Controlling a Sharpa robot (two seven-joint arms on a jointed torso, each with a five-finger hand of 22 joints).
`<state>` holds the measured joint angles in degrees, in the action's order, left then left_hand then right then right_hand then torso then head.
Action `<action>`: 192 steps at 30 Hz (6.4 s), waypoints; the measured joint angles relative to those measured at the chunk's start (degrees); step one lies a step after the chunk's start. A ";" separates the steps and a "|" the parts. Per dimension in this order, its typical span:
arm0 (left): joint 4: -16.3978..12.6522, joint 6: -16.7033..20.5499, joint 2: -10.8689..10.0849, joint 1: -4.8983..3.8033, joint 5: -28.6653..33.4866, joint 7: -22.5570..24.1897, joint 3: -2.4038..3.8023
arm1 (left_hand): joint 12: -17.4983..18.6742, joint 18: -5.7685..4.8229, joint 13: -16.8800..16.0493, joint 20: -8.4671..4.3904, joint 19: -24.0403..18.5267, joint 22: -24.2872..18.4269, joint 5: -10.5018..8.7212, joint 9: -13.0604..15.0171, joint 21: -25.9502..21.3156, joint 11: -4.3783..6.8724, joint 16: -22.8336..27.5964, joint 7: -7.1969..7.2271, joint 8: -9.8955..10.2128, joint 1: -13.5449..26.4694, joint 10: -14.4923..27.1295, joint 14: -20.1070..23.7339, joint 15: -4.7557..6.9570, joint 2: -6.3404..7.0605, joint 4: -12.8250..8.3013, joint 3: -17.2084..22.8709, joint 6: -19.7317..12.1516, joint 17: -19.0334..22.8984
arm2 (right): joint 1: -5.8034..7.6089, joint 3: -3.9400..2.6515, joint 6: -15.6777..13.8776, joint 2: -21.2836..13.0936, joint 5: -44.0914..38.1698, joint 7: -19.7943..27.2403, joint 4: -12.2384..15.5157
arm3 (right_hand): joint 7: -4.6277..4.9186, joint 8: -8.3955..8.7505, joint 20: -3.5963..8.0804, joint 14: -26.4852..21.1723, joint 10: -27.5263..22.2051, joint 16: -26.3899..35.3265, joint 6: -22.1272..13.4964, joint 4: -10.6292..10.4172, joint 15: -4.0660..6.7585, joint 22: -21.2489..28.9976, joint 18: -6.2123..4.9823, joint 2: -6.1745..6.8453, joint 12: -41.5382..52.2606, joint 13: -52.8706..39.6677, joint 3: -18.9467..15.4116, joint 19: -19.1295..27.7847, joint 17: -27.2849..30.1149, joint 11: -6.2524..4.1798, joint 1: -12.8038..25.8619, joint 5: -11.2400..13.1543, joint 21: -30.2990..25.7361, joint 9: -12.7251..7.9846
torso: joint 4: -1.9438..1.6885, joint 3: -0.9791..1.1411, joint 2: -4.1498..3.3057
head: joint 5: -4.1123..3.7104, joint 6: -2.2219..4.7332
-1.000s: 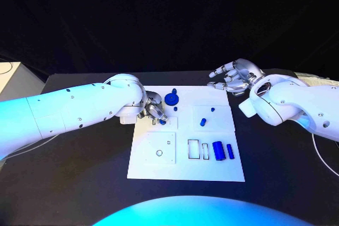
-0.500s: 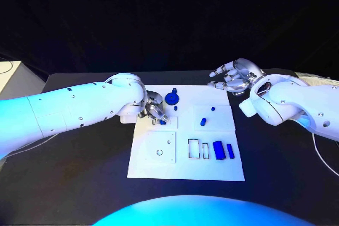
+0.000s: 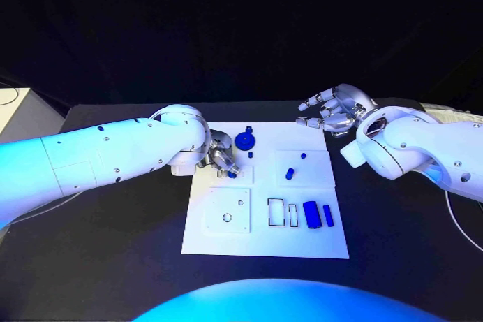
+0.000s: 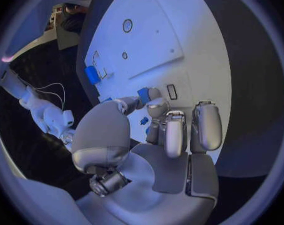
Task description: Assemble the parts on the task board
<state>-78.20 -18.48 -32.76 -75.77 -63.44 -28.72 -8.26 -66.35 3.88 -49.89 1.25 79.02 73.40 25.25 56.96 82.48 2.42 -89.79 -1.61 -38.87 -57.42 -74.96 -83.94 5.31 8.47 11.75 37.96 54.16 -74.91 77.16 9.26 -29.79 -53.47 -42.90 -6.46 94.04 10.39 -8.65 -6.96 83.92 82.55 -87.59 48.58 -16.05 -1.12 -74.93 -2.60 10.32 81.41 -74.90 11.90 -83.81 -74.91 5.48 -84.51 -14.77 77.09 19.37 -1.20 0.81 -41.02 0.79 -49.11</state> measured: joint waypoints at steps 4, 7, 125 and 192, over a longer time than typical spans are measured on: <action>-0.08 0.03 -0.02 0.00 -0.14 0.00 0.00 | 0.00 0.00 -0.09 0.00 0.00 0.09 0.00 0.05 0.00 0.00 0.00 0.00 0.00 0.00 0.00 0.00 0.00 0.00 -0.09 -0.09 0.00 0.00 | 0.00 0.00 0.00 0.00 0.00 0.00 0.01 | 0.00 0.00 0.00 0.00 0.00 0.00 0.00 0.00 0.00 0.00 0.00 0.00 0.00 0.00 0.00 0.00 0.00 0.00 0.00 0.00 0.00 0.00 | 0.00 -0.01 -0.01 | -0.04 0.01; -0.14 0.06 -0.04 0.00 -0.26 0.00 -0.01 | 0.00 0.00 -0.09 0.00 0.00 0.15 0.00 0.05 0.00 0.00 0.00 -0.01 0.00 0.00 0.00 0.00 0.00 0.00 -0.16 -0.16 0.01 0.00 | 0.00 0.00 0.00 -0.01 0.00 0.01 0.02 | 0.00 0.00 0.00 0.00 0.00 0.00 0.00 0.00 0.00 0.01 0.00 0.00 0.00 0.00 0.00 0.00 0.00 0.00 0.00 0.00 0.00 0.00 | 0.00 -0.01 -0.01 | -0.09 0.01; -1.17 0.59 0.07 0.71 -3.15 -1.45 2.21 | 0.00 0.00 0.02 0.00 0.00 0.40 -0.11 0.08 0.00 -0.02 0.00 -0.17 -0.13 -0.32 0.00 0.00 0.00 -0.13 -0.85 0.55 0.18 0.00 | -0.44 0.00 0.04 0.28 -1.70 0.06 -1.14 | 0.00 0.01 0.00 0.00 0.00 0.00 0.00 0.01 0.00 0.00 0.00 0.00 0.00 0.00 -0.01 0.00 0.00 0.00 0.00 0.00 0.00 -0.03 | 0.00 -0.01 -0.01 | 0.25 -0.40; -0.53 -0.69 0.17 0.54 -3.40 -1.20 1.50 | 0.00 0.00 0.82 0.20 -0.20 0.06 -0.28 0.00 0.00 -0.19 0.00 -0.15 0.17 1.31 -0.19 0.00 0.00 0.21 -3.24 2.62 0.12 0.00 | -0.47 0.00 0.15 0.31 -1.75 0.08 -1.19 | -0.03 -0.43 0.00 0.00 -0.20 0.00 -0.39 -0.13 0.00 0.00 0.00 -0.30 0.00 0.00 0.61 0.00 -0.04 -0.20 0.91 0.00 -0.24 -0.03 | -0.01 -0.01 -0.01 | 0.25 -0.67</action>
<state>-78.73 -19.17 -32.59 -75.23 -66.85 -29.92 -6.76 -66.35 3.88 -49.07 1.45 78.82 73.45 24.97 56.96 82.48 2.23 -89.79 -1.76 -38.70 -56.11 -75.15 -83.94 5.31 8.68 8.51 40.58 54.28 -74.91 76.69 9.26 -29.64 -53.16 -44.65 -6.38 92.85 10.36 -9.08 -6.96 83.92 82.35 -87.59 48.19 -16.18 -1.12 -74.94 -2.61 10.03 81.41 -74.90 12.50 -83.80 -74.95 5.27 -83.60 -14.77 76.86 19.34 -1.20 0.80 -41.03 1.03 -49.78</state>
